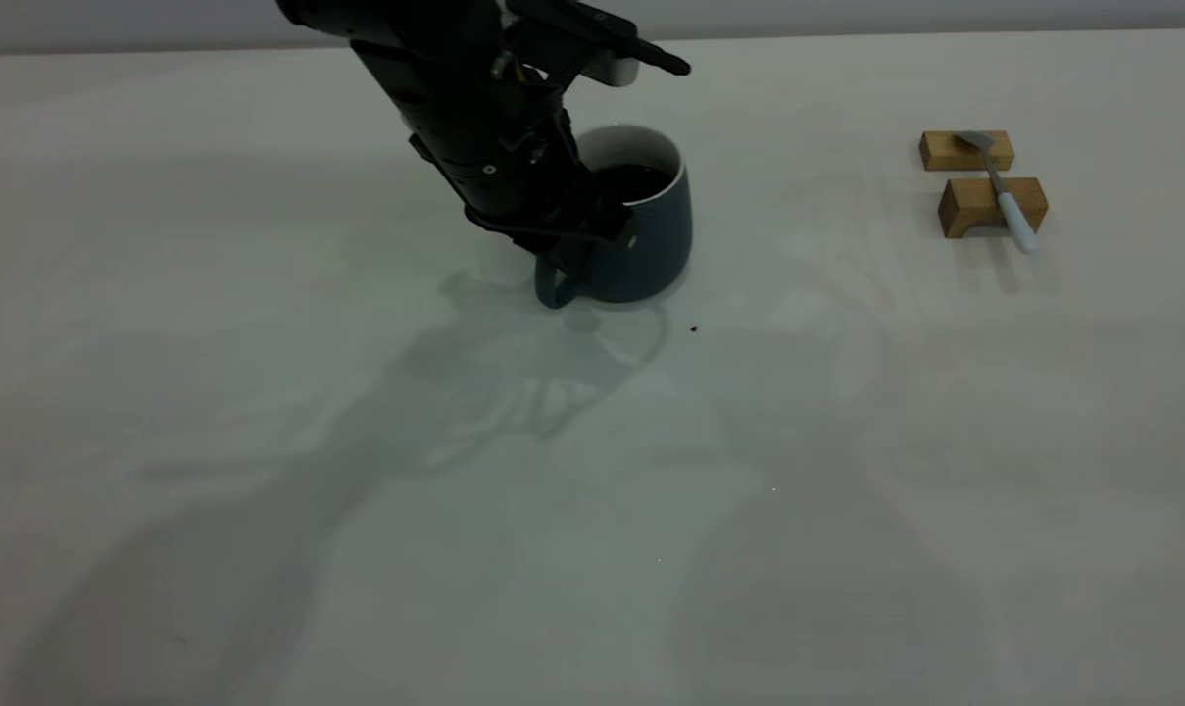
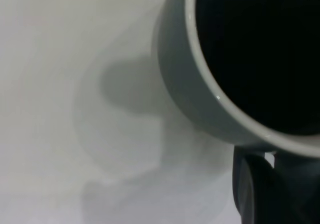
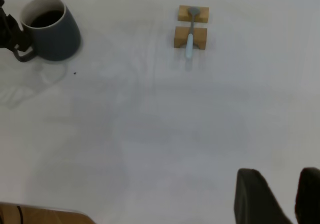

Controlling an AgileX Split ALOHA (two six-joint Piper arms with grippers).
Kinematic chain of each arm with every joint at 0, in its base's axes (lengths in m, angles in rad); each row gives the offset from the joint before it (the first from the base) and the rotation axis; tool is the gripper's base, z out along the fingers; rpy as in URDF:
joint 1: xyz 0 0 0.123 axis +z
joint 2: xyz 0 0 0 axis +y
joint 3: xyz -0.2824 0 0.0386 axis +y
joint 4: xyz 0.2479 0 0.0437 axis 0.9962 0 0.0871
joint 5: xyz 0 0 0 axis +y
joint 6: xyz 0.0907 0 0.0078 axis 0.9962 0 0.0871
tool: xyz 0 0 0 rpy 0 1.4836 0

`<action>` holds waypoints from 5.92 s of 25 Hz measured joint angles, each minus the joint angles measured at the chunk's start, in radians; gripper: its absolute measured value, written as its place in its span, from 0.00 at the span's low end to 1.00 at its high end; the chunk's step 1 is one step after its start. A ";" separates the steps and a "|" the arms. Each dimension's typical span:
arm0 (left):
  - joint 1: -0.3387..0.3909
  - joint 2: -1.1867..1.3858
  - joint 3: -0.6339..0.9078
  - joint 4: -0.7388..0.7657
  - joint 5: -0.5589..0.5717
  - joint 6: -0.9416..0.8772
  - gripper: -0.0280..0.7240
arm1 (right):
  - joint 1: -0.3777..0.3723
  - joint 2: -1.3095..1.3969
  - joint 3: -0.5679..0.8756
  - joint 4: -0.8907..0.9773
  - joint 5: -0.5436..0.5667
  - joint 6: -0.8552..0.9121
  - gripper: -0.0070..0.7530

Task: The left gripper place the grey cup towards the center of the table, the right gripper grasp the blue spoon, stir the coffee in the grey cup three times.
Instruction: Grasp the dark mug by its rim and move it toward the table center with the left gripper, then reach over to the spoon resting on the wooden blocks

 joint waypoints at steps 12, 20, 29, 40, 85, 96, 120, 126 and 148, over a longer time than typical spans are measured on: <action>0.003 -0.034 0.000 0.000 0.101 -0.002 0.94 | 0.000 0.000 0.000 0.000 0.000 0.000 0.33; 0.035 -0.274 0.000 0.076 0.372 0.005 0.82 | 0.000 0.000 0.000 0.000 0.000 0.000 0.33; 0.037 -0.596 0.000 0.118 0.786 -0.002 0.61 | 0.000 0.000 0.000 0.000 0.000 0.000 0.33; 0.037 -0.886 0.042 0.134 1.028 -0.110 0.48 | 0.000 0.000 0.000 0.001 0.000 0.000 0.33; 0.557 -2.375 0.908 0.140 0.989 -0.216 0.42 | 0.000 0.000 0.000 0.001 0.000 0.000 0.33; 0.557 -2.376 0.908 0.140 0.990 -0.215 0.42 | 0.000 0.000 0.000 0.001 0.000 0.000 0.33; 0.557 -2.376 0.908 0.140 0.990 -0.215 0.42 | 0.000 0.153 -0.089 -0.056 0.022 0.052 0.42; 0.557 -2.376 0.908 0.140 0.990 -0.215 0.42 | 0.000 0.536 -0.173 -0.069 -0.127 0.058 0.68; 0.557 -2.376 0.908 0.140 0.990 -0.212 0.42 | 0.000 1.727 -0.546 -0.031 -0.462 0.050 0.84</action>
